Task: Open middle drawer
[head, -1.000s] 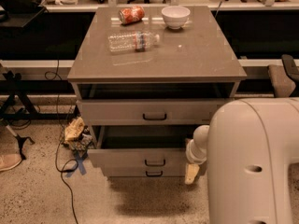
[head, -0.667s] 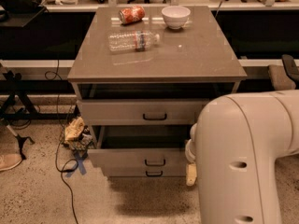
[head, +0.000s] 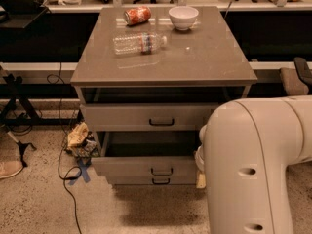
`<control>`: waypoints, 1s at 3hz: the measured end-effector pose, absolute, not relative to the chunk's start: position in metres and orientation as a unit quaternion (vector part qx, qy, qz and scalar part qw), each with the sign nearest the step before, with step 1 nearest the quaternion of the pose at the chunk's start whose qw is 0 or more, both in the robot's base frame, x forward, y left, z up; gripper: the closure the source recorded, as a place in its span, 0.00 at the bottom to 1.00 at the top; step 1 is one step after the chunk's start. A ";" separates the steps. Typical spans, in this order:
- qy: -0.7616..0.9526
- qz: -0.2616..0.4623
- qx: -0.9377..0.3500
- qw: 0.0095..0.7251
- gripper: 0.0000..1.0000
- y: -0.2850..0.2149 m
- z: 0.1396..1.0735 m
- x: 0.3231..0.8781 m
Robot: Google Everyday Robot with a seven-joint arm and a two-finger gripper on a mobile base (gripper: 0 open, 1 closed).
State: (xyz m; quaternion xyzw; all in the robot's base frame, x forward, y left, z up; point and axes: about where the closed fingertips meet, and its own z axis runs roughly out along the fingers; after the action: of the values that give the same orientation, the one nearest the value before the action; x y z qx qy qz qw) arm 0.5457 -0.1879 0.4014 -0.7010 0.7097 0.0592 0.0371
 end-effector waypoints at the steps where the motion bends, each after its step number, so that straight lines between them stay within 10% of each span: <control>1: 0.706 0.071 -0.704 0.028 0.61 -0.192 0.401 0.538; 3: 0.706 0.071 -0.704 0.028 1.00 -0.192 0.402 0.538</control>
Offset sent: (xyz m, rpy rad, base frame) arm -0.0402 -0.0280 0.0305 0.0182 0.0057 -0.0278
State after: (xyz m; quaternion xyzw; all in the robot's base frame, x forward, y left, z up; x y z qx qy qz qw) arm 0.5383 -0.1921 0.4016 -0.7043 0.7058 0.0709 0.0281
